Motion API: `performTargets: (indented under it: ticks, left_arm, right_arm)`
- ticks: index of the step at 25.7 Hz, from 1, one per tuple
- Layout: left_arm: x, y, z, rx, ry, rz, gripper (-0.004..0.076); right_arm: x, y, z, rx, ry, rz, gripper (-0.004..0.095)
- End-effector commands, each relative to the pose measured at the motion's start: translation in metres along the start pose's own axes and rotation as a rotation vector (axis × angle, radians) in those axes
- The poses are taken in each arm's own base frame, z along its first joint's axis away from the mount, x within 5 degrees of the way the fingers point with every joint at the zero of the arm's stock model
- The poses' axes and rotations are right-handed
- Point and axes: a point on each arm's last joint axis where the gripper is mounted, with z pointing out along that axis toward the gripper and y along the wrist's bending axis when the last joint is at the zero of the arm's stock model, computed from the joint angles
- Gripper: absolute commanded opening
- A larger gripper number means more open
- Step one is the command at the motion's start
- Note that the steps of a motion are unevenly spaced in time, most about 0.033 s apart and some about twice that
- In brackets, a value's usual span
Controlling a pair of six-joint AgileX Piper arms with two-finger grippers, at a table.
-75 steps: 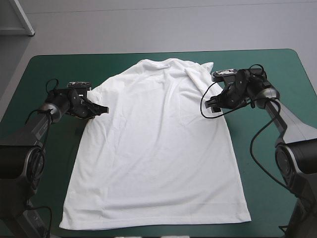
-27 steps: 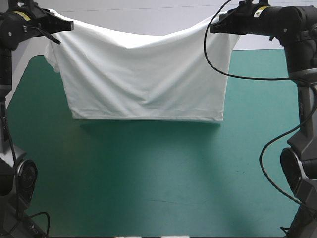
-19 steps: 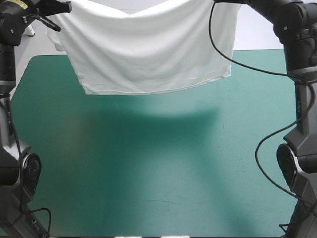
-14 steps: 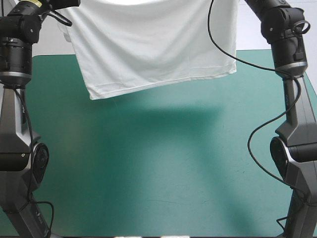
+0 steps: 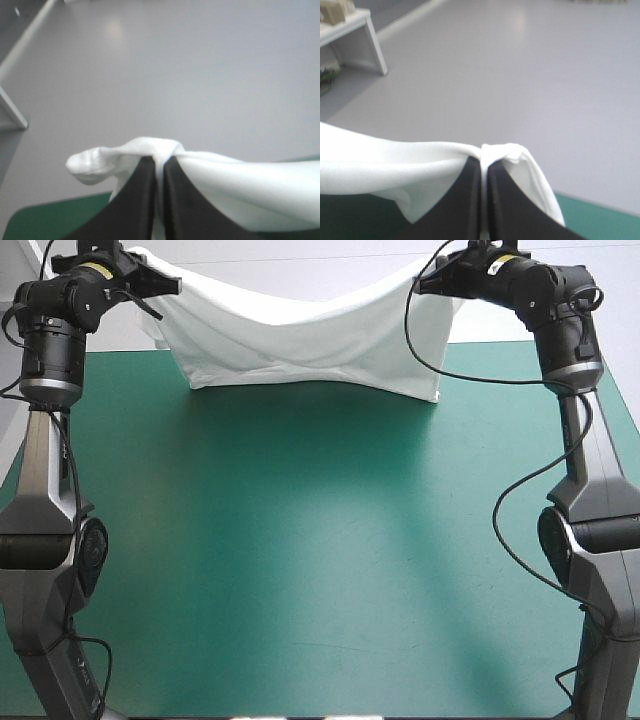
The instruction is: Fold the cloth
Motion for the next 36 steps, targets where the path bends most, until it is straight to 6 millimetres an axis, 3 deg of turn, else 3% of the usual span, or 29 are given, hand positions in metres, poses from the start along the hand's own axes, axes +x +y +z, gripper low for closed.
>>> performTargets:
  ticks: [1, 2, 4, 6, 11, 21, 29, 32, 36]
  left_arm:
    - [-0.004, -0.002, -0.031, 0.035, 0.115, 0.014, 0.0021]
    - [0.002, -0.003, -0.030, 0.047, 0.172, 0.017, 0.0021]
    - [0.033, -0.009, -0.025, 0.105, 0.429, 0.024, 0.0021]
    - [0.057, -0.015, -0.022, 0.145, 0.557, 0.007, 0.0020]
    - [0.111, -0.029, -0.054, 0.227, 0.772, 0.011, 0.0021]
    - [0.197, -0.047, -0.134, 0.270, 1.014, -0.006, 0.0019]
    - [0.242, -0.056, -0.154, 0.284, 1.100, -0.015, 0.0020]
    - [0.252, -0.057, -0.154, 0.286, 1.102, -0.011, 0.0036]
    - [0.255, -0.059, -0.152, 0.289, 1.087, -0.024, 0.0167]
  right_arm:
    - [0.003, 0.002, -0.023, -0.012, 0.170, 0.051, -0.0017]
    - [0.013, 0.003, -0.020, -0.023, 0.252, 0.062, -0.0017]
    - [0.033, 0.004, -0.014, -0.037, 0.368, 0.137, -0.0017]
    - [0.048, 0.011, -0.018, -0.047, 0.447, 0.150, -0.0017]
    - [0.107, 0.030, -0.063, -0.037, 0.697, 0.096, -0.0017]
    - [0.202, 0.040, -0.124, -0.035, 0.986, 0.130, -0.0017]
    - [0.262, 0.043, -0.135, -0.085, 1.143, 0.105, -0.0008]
    - [0.274, 0.045, -0.136, -0.099, 1.138, 0.120, 0.0100]
    - [0.273, 0.048, -0.138, -0.115, 1.092, 0.134, 0.0427]
